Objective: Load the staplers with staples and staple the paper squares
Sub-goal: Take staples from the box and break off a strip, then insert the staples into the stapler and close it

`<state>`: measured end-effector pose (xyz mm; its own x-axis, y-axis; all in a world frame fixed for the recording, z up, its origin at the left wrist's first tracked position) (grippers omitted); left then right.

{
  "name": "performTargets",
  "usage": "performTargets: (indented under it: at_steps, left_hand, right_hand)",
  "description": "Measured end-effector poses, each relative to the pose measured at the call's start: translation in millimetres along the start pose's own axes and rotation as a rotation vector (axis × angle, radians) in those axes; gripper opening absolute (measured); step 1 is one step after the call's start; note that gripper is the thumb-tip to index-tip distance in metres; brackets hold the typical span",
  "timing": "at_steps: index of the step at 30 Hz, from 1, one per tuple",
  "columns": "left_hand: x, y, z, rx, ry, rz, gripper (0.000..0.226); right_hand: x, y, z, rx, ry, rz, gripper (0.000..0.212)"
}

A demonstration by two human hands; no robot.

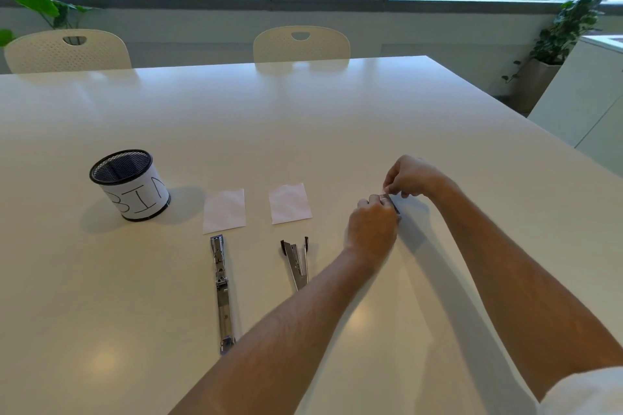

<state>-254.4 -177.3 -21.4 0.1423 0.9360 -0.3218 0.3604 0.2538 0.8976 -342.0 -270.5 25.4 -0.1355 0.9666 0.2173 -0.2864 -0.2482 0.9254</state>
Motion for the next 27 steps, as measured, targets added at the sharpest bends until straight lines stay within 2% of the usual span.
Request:
performTargets:
  at_steps: [3,7,13,17,23,27]
  left_hand:
    - [1,2,1,0.005,-0.008,0.010,0.046]
    - [1,17,6,0.183,0.046,-0.012,0.044]
    - [7,48,25,0.183,0.060,-0.050,0.032]
    - [16,73,50,0.141,0.094,-0.135,0.034]
    - [37,108,106,0.172,0.293,-0.226,0.031]
    - [63,127,150,0.197,0.454,-0.277,0.034]
  right_hand:
    - [5,3,1,0.003,0.031,-0.129,0.006]
    - [10,8,7,-0.035,0.063,-0.221,0.004]
    - [15,4,27,-0.156,0.068,-0.234,0.008]
    - [22,-6,46,-0.179,0.100,-0.225,0.014]
    - [46,-15,83,-0.140,0.243,-0.267,0.020]
    - [59,-23,110,-0.132,0.318,-0.238,0.019]
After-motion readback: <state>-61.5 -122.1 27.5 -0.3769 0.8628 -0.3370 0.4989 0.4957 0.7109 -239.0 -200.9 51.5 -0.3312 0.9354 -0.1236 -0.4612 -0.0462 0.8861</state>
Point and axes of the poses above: each hand's wrist, its own x-axis away from the middle knuckle, its own y-axis out of the back of the hand, z = x × y, the point moved 4 cm from there along -x, towards the middle knuckle, and after that the axes turned 5 degrees about x, right-handed, at the moved point
